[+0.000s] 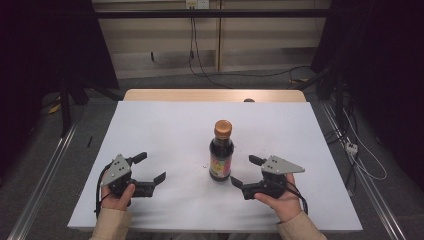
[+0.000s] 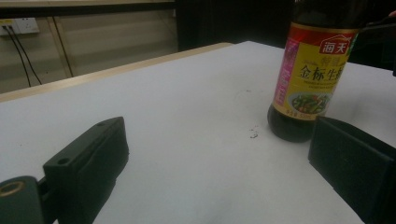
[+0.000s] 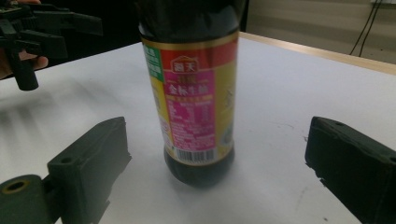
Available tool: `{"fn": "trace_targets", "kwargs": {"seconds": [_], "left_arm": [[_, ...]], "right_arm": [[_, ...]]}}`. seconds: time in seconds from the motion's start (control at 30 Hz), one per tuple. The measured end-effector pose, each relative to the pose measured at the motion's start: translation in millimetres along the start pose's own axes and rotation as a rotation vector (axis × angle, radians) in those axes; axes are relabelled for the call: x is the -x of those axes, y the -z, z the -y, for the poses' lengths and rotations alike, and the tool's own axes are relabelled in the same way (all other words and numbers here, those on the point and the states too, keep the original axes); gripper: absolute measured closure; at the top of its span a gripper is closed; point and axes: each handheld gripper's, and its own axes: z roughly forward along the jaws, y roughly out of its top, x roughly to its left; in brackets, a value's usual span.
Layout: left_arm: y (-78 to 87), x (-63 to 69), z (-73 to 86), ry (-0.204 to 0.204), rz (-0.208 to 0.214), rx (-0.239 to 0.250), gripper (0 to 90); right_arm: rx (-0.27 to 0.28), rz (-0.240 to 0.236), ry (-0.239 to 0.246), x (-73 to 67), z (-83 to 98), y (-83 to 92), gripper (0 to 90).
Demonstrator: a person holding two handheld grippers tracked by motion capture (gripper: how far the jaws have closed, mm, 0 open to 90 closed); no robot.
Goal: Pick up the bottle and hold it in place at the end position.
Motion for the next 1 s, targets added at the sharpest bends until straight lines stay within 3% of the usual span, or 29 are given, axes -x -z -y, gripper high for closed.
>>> {"fn": "trace_targets", "kwargs": {"seconds": [0.27, 0.6, 1.0], "left_arm": [[-0.2, -0.1, 0.1, 0.003, 0.002, 0.003, 4.7], [7.4, -0.8, 1.8, 0.01, -0.014, 0.008, 4.6], [7.7, 0.4, 2.6, 0.01, -0.002, 0.004, 4.6]], "right_arm": [[0.007, -0.009, 0.01, -8.5, -10.8, -14.1, 6.6], [0.009, -0.013, 0.016, -9.1, -22.7, -21.4, 7.1], [-0.007, -0.027, 0.027, -7.4, -30.1, -27.8, 7.4]]}}
